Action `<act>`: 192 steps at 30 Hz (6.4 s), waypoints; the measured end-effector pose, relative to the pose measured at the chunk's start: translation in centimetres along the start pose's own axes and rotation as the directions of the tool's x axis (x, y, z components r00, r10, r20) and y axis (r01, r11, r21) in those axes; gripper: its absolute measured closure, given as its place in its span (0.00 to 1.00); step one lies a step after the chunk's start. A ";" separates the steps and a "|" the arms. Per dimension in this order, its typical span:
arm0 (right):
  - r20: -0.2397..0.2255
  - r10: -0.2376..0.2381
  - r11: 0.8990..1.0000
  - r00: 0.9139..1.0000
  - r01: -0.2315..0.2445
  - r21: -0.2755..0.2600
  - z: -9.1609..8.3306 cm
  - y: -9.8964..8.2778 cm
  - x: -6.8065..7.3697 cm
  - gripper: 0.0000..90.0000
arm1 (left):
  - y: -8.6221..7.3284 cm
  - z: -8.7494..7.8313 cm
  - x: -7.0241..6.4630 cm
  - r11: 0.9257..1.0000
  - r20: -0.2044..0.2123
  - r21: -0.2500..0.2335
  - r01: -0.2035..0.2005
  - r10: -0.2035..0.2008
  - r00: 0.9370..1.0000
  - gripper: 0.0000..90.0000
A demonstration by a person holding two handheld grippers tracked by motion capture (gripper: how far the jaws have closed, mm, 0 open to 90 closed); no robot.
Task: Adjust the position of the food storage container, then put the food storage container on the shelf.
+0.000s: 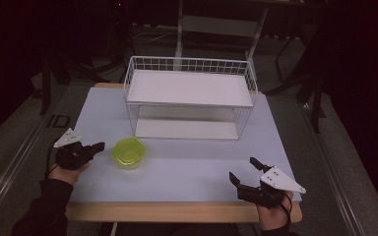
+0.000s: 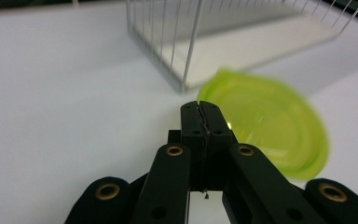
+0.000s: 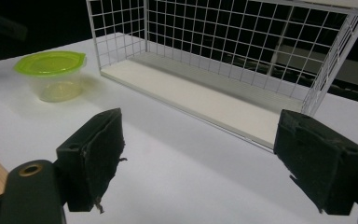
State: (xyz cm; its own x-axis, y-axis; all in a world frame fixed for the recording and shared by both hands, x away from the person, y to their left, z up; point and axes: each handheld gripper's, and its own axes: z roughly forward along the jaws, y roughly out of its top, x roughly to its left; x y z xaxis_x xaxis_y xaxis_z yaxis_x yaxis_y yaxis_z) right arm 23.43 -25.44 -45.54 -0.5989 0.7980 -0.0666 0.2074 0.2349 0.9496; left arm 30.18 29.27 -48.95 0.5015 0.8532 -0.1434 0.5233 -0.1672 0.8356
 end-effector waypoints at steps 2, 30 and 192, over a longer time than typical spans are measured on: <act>-0.001 0.005 1.000 1.000 -0.005 -0.001 0.0 0.0 0.0 0.17 | -0.5 0.7 0.1 0.999 0.001 0.046 0.000 0.000 1.000 1.00; -0.005 0.012 1.000 1.000 -0.012 0.001 0.0 0.0 -0.1 0.18 | -1.6 4.9 -0.5 0.974 0.117 0.228 0.014 -0.041 0.992 1.00; -0.187 0.265 0.943 0.946 -0.213 0.256 2.6 3.2 -1.4 0.23 | 7.2 7.1 -15.1 0.995 0.534 0.061 -0.078 0.033 0.845 0.17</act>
State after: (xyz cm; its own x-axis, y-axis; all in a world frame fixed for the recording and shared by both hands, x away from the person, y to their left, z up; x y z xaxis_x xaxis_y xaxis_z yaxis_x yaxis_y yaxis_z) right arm 26.93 -24.39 -43.18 -0.6563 0.7134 0.2455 0.5211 0.1933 0.8313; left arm 31.27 11.73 -44.50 0.8091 0.4515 -0.3763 0.5237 -0.2632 0.8102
